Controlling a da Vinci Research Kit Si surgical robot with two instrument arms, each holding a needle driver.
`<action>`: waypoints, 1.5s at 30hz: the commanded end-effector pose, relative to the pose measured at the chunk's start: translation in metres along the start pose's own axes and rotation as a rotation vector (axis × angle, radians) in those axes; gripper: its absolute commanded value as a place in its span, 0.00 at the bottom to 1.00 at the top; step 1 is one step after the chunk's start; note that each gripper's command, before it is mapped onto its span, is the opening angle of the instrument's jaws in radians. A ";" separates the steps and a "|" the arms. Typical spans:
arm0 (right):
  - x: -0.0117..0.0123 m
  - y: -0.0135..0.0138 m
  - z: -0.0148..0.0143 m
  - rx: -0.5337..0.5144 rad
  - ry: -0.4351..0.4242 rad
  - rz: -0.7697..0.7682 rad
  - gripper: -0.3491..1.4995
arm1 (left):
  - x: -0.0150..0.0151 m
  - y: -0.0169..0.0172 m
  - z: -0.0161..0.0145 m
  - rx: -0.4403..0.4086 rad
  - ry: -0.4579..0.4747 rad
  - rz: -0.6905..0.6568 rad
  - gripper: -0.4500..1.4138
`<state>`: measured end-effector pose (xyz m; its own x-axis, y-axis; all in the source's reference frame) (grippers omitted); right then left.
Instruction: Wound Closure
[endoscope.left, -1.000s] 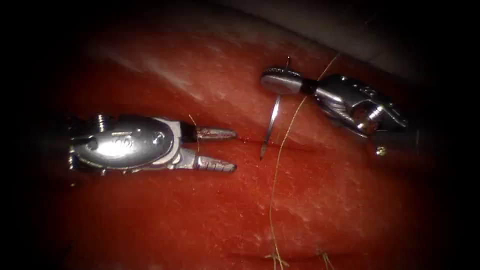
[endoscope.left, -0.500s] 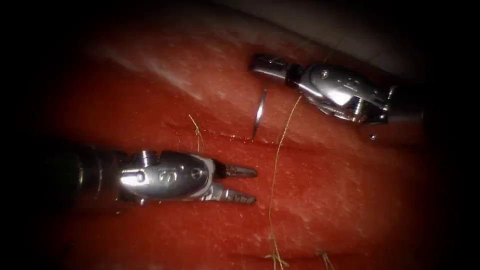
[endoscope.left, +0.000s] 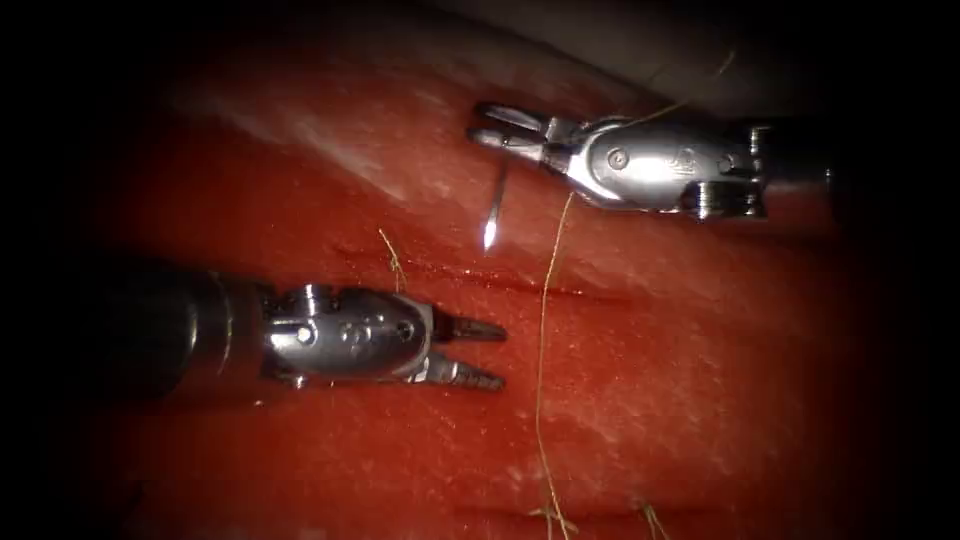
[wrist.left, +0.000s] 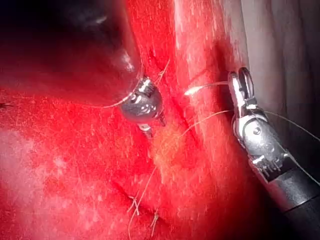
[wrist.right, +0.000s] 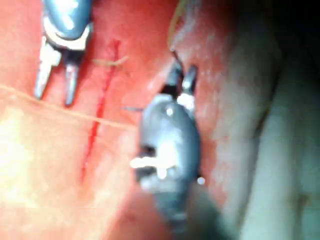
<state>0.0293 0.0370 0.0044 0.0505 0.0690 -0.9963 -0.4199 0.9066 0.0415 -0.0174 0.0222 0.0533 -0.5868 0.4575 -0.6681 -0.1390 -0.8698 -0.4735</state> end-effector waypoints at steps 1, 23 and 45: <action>-0.0002 0.0003 0.0009 0.001 0.002 -0.017 0.00 | -0.0003 0.0001 0.0009 0.003 -0.003 -0.004 0.34; -0.0012 -0.0012 0.0004 0.034 -0.012 -0.158 0.00 | -0.0013 -0.0003 0.0010 0.011 -0.049 -0.038 0.36; -0.0026 -0.0087 -0.0013 0.139 -0.020 -0.442 0.00 | -0.0015 -0.0009 0.0005 0.021 -0.047 -0.050 0.36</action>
<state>0.0308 0.0282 0.0063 0.2190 -0.3329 -0.9172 -0.2286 0.8963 -0.3799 -0.0163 0.0226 0.0543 -0.6156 0.4907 -0.6166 -0.1861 -0.8508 -0.4914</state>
